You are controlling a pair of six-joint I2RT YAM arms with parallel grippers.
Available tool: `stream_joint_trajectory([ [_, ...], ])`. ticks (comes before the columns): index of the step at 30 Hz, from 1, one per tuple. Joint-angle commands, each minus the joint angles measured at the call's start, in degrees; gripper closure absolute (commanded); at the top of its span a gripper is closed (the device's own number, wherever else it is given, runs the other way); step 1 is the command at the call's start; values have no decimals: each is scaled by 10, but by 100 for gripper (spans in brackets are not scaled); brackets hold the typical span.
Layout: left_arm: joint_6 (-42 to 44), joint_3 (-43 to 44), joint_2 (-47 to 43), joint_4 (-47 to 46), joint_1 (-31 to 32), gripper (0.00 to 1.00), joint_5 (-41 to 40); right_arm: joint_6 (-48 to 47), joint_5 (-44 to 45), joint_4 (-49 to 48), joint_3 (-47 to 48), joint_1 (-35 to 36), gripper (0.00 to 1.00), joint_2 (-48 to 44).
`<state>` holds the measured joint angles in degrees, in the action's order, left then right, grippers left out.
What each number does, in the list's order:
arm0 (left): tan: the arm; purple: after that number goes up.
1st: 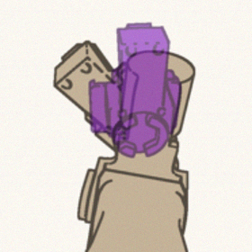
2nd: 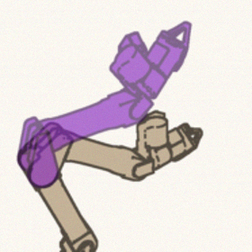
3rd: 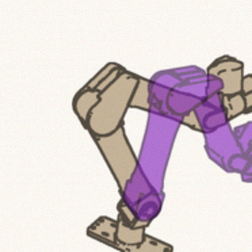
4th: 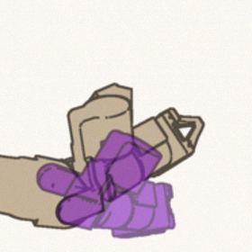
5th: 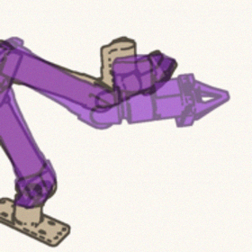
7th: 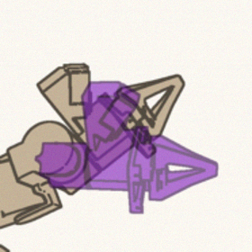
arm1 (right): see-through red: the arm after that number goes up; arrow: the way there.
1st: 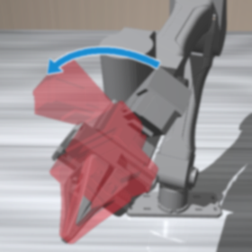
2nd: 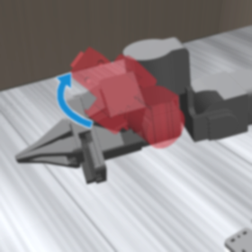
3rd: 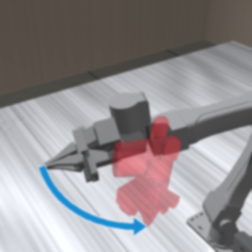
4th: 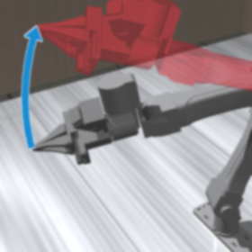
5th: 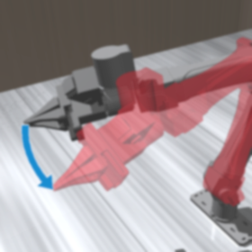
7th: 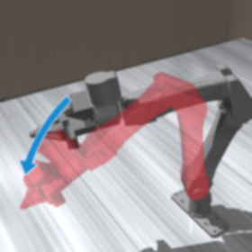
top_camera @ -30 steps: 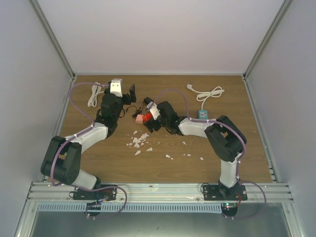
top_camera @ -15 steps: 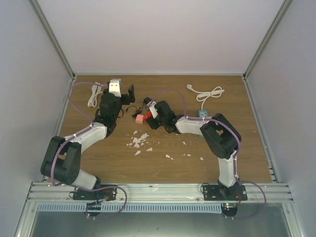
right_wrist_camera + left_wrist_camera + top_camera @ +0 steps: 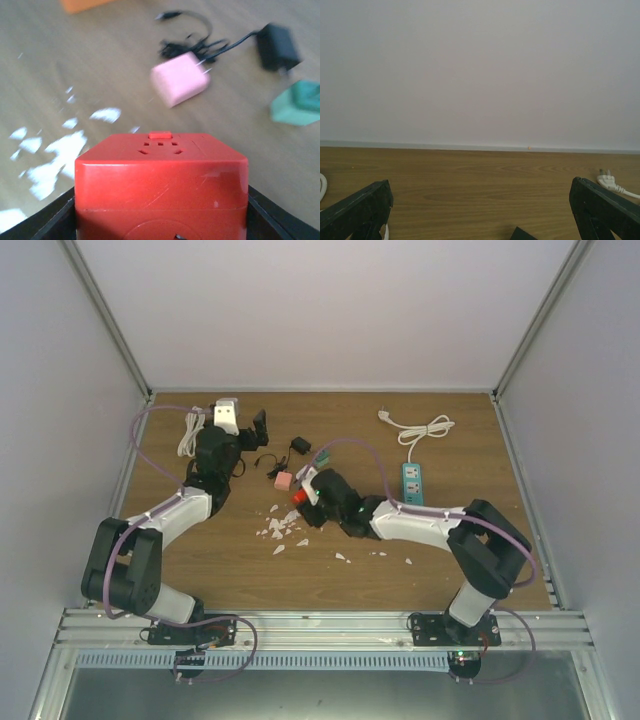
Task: Insert the plug
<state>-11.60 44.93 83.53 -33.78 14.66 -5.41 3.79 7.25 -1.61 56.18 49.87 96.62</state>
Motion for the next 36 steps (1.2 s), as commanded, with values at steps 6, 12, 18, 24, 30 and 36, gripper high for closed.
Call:
stream_joint_trajectory([
  [6,-17,-20,-33,-28,-29,1,33,100,104,98,-31,98,60,25],
  [12,-25,-25,-34,-30,-46,1,53,111,132,119,7,119,53,66],
  [18,-25,-26,-36,-26,-50,1,68,114,134,109,27,118,37,77],
  [24,-24,-24,-32,-23,-51,1,73,184,150,144,45,79,43,83],
  [30,-22,-18,-23,-16,-51,1,71,240,144,172,43,31,34,60],
  [36,-14,-21,-22,-18,-46,1,104,245,150,163,25,8,1,26],
])
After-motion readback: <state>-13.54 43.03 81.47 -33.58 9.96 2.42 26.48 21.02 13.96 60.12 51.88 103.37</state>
